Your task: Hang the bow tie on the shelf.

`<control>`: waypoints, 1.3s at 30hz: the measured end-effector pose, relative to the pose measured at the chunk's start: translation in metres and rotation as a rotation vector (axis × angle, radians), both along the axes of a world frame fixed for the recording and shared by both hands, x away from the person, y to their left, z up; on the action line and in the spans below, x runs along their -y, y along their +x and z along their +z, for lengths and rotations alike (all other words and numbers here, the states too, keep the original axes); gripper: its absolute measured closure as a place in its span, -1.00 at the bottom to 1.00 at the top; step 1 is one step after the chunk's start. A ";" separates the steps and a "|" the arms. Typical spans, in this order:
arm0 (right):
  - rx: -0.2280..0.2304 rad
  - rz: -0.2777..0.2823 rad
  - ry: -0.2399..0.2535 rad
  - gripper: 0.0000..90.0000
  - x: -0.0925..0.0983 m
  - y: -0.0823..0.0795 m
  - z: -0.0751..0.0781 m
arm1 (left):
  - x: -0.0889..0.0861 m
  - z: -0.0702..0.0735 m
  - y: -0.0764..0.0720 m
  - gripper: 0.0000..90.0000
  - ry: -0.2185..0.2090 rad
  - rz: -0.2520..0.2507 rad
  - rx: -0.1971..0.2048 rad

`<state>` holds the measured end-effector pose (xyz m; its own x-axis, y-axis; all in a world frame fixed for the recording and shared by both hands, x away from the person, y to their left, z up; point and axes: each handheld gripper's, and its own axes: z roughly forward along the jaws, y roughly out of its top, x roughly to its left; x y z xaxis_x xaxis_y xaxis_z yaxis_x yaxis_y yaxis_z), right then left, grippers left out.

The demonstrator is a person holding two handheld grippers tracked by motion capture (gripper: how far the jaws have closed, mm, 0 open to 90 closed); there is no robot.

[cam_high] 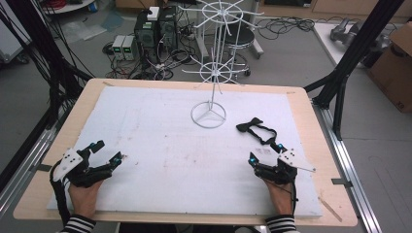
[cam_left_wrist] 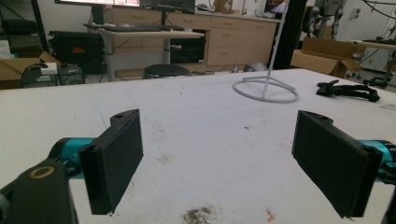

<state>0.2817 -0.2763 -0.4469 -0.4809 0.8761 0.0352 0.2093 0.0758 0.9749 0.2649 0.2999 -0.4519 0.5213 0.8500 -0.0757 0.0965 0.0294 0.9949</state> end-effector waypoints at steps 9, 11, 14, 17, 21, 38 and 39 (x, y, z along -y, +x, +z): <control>-0.034 0.046 -0.046 -0.78 0.006 0.009 0.028 | -0.001 0.000 0.000 -0.63 -0.001 -0.001 -0.001; -0.057 0.065 -0.066 -0.78 0.007 0.015 0.039 | 0.000 0.000 0.000 -0.63 -0.001 0.000 -0.001; -0.093 0.096 -0.084 -0.78 0.010 0.026 0.050 | -0.001 0.000 0.000 -0.63 -0.002 -0.001 -0.002; -0.142 0.118 -0.101 -0.78 0.011 0.036 0.055 | -0.001 0.000 0.000 -0.63 -0.003 -0.001 0.001; -0.197 0.145 -0.143 -0.78 0.009 0.046 0.060 | -0.001 0.000 0.000 -0.63 -0.005 -0.002 0.001; -0.356 0.164 -0.258 -0.73 0.006 0.096 0.078 | -0.002 0.000 0.000 -0.63 -0.020 -0.001 0.001; -0.365 0.164 -0.259 -0.70 0.006 0.098 0.077 | -0.002 0.000 0.000 -0.63 -0.020 -0.002 -0.001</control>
<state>0.3796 -0.2823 -0.3699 -0.6103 0.7919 0.0179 0.4999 0.3675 0.7842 0.2650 0.3019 -0.4522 0.5230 0.8472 -0.0934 0.0976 0.0494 0.9940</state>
